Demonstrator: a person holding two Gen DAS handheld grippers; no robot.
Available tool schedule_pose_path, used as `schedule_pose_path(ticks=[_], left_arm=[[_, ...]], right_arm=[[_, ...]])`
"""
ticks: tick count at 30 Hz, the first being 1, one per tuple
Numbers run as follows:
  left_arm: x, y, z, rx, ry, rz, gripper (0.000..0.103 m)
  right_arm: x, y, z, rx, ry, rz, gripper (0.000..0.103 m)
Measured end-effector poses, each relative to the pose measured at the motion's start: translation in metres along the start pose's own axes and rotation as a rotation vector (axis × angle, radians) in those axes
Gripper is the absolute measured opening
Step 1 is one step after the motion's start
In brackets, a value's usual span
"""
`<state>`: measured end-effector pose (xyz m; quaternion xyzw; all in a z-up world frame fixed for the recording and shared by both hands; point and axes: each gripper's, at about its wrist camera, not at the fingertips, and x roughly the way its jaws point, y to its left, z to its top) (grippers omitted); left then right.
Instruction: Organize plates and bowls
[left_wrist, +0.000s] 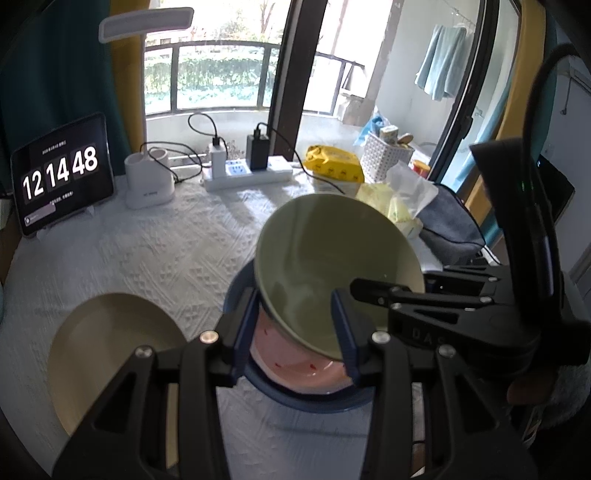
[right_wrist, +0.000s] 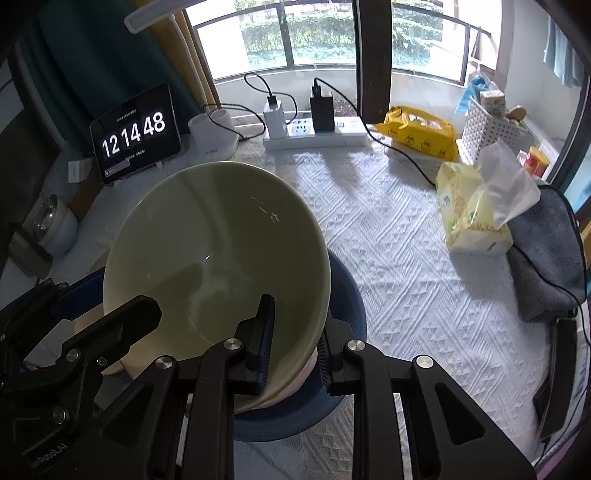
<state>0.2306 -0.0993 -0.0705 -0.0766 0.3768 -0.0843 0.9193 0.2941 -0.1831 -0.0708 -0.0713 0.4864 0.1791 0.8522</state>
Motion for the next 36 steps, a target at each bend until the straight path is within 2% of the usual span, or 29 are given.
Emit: schedule_pose_path(ticks=[13, 19, 23, 29, 36], left_arm=[[0.021, 0.009, -0.017, -0.007, 0.070, -0.015, 0.041], [0.029, 0.010, -0.022, -0.006, 0.103, -0.020, 0.041], [0.033, 0.010, -0.022, -0.008, 0.116, -0.031, 0.042], [0.035, 0.011, -0.024, -0.014, 0.125, -0.051, 0.048], [0.033, 0.012, -0.023, -0.019, 0.121, -0.057, 0.049]], right_arm=[[0.024, 0.001, -0.014, 0.005, 0.058, -0.012, 0.023], [0.024, 0.004, -0.014, 0.000, 0.054, -0.037, 0.024], [0.025, 0.004, -0.013, 0.001, 0.056, -0.047, 0.024], [0.027, 0.008, -0.012, -0.016, 0.060, -0.074, 0.026], [0.028, 0.009, -0.010, -0.017, 0.063, -0.077, 0.027]])
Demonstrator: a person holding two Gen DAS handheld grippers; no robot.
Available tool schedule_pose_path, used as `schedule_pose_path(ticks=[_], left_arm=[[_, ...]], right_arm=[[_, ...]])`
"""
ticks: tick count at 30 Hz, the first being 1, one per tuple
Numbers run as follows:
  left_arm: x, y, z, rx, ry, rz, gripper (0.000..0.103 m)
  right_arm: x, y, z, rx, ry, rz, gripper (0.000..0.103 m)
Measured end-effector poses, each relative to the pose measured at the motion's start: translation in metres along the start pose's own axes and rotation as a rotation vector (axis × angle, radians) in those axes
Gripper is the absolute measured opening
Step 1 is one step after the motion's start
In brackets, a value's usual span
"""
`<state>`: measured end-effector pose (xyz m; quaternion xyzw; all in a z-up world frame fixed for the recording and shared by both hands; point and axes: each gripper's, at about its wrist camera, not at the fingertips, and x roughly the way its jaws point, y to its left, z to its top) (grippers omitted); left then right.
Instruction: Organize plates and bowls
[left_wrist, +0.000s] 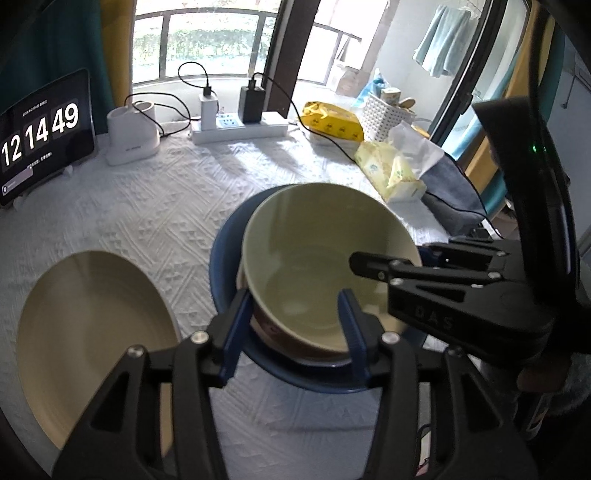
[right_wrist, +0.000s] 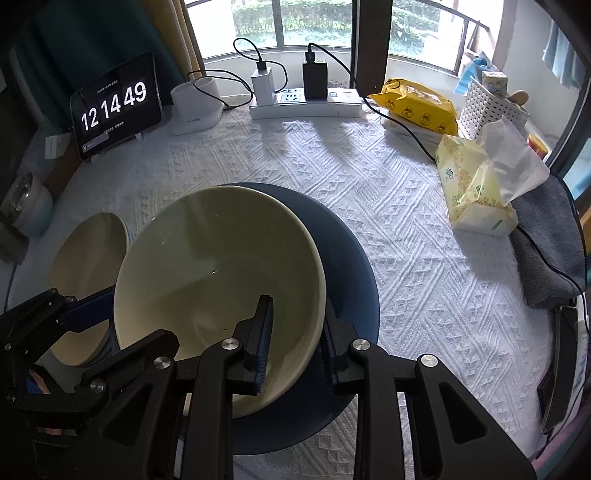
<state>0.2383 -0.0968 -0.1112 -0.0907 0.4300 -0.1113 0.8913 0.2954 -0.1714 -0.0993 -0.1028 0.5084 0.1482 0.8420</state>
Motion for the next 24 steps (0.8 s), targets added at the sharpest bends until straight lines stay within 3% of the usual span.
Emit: schedule_pose_path(ticks=[8, 24], left_arm=[[-0.002, 0.001, 0.000, -0.002, -0.007, -0.004, 0.050], [-0.016, 0.004, 0.003, 0.021, -0.058, -0.009, 0.059]], right_arm=[[0.000, -0.002, 0.000, 0.011, 0.006, 0.019, 0.035], [-0.012, -0.008, -0.001, 0.027, -0.032, 0.046, 0.036]])
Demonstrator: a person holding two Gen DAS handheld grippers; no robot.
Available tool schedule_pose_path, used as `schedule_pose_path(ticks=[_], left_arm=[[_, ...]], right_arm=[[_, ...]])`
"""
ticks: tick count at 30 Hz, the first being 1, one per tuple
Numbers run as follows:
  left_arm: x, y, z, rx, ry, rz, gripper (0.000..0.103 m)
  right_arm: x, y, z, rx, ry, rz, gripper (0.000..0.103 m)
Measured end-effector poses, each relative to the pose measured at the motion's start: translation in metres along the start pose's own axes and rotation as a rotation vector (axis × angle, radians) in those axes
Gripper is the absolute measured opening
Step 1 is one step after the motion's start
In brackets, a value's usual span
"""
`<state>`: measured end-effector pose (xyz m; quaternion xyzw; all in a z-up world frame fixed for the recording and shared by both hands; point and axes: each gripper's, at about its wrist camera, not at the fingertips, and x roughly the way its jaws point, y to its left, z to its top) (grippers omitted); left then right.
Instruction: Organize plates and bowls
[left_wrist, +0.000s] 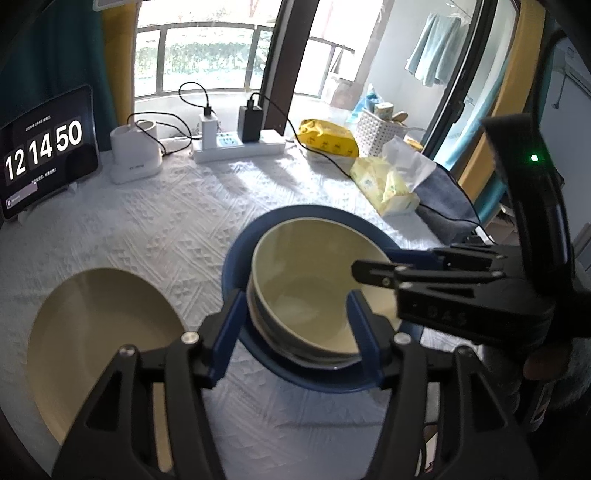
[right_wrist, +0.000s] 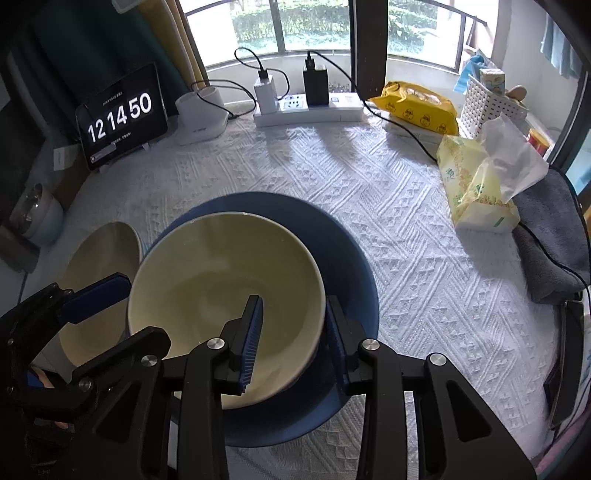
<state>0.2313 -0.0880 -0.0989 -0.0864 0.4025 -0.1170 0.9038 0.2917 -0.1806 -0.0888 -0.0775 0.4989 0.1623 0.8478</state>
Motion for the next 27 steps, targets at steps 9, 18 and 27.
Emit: schedule_pose_path(ticks=[9, 18, 27], left_arm=[[-0.019, 0.016, 0.007, -0.008, -0.047, 0.038, 0.059], [-0.012, 0.037, 0.004, -0.031, -0.027, 0.069, 0.059], [-0.003, 0.042, -0.010, -0.031, 0.008, 0.059, 0.059]], right_arm=[[-0.025, -0.009, -0.001, 0.016, -0.065, 0.005, 0.037], [-0.053, -0.031, -0.006, 0.056, -0.140, 0.002, 0.044], [-0.051, -0.062, -0.029, 0.154, -0.161, 0.023, 0.046]])
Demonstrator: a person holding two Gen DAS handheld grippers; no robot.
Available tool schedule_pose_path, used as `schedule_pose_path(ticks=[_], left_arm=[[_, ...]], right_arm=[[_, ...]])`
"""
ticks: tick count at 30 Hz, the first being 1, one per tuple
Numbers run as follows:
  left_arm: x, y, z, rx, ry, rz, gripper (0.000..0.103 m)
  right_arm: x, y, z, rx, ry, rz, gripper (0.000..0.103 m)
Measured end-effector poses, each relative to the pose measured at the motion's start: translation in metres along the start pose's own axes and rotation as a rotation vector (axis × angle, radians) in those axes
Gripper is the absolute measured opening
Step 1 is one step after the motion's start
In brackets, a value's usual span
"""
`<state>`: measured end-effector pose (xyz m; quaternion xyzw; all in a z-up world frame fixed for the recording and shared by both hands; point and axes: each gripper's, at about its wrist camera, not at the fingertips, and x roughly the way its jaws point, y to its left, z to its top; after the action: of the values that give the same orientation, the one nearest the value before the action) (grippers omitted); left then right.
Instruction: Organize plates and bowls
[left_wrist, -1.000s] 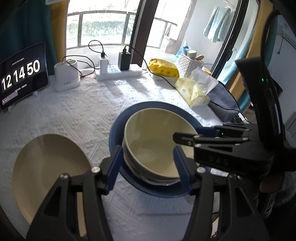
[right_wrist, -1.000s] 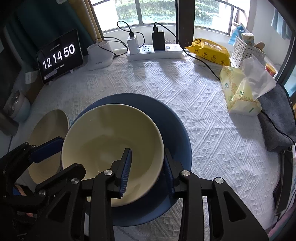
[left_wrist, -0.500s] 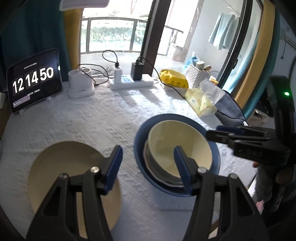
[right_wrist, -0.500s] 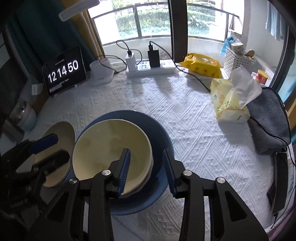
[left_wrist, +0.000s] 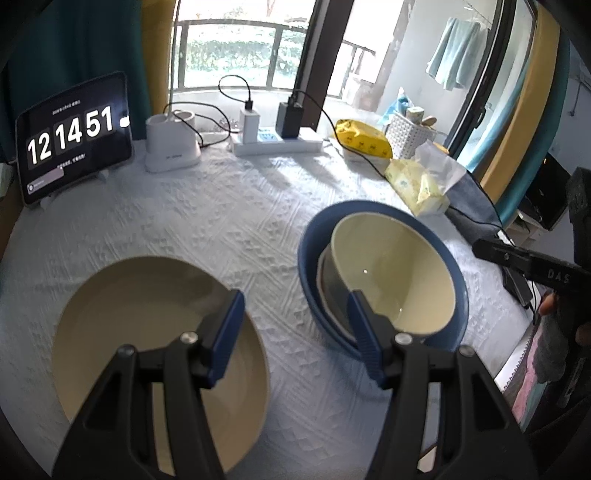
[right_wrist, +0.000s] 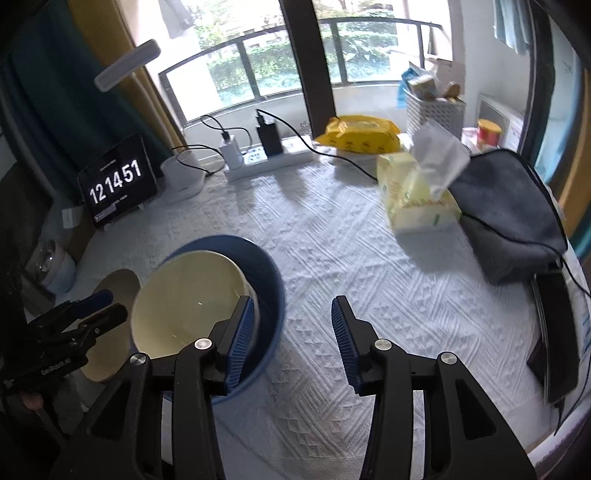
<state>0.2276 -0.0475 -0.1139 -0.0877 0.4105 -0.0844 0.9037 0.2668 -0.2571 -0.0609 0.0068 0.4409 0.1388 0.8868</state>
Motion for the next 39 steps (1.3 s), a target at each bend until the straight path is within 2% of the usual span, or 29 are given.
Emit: schedule_pose_path(ticks=[9, 14, 16, 23, 29, 33, 37, 39], left_arm=[[0.000, -0.003, -0.001, 0.026, -0.007, 0.013, 0.059], [0.016, 0.000, -0.001, 0.019, 0.060, 0.025, 0.060], [0.017, 0.000, 0.000, 0.020, 0.063, 0.023, 0.060], [0.017, -0.004, 0.002, 0.063, 0.078, 0.033, 0.060], [0.022, 0.001, 0.002, 0.015, 0.072, 0.005, 0.058], [0.021, -0.003, 0.000, 0.017, 0.050, -0.002, 0.051], [0.020, -0.011, -0.003, 0.047, 0.018, 0.006, 0.040], [0.019, -0.015, -0.003, 0.064, 0.003, 0.018, 0.038]], right_arm=[[0.023, -0.015, -0.018, 0.076, 0.043, 0.073, 0.047], [0.031, -0.014, -0.019, 0.089, 0.058, 0.089, 0.047], [0.035, -0.012, -0.019, 0.085, 0.069, 0.096, 0.047], [0.040, -0.008, -0.023, 0.089, 0.089, 0.095, 0.047], [0.044, -0.003, -0.027, 0.115, 0.091, 0.079, 0.046], [0.044, -0.007, -0.031, 0.178, 0.072, 0.100, 0.042], [0.040, 0.001, -0.033, 0.172, 0.031, 0.071, 0.037], [0.039, 0.004, -0.033, 0.167, 0.022, 0.058, 0.033]])
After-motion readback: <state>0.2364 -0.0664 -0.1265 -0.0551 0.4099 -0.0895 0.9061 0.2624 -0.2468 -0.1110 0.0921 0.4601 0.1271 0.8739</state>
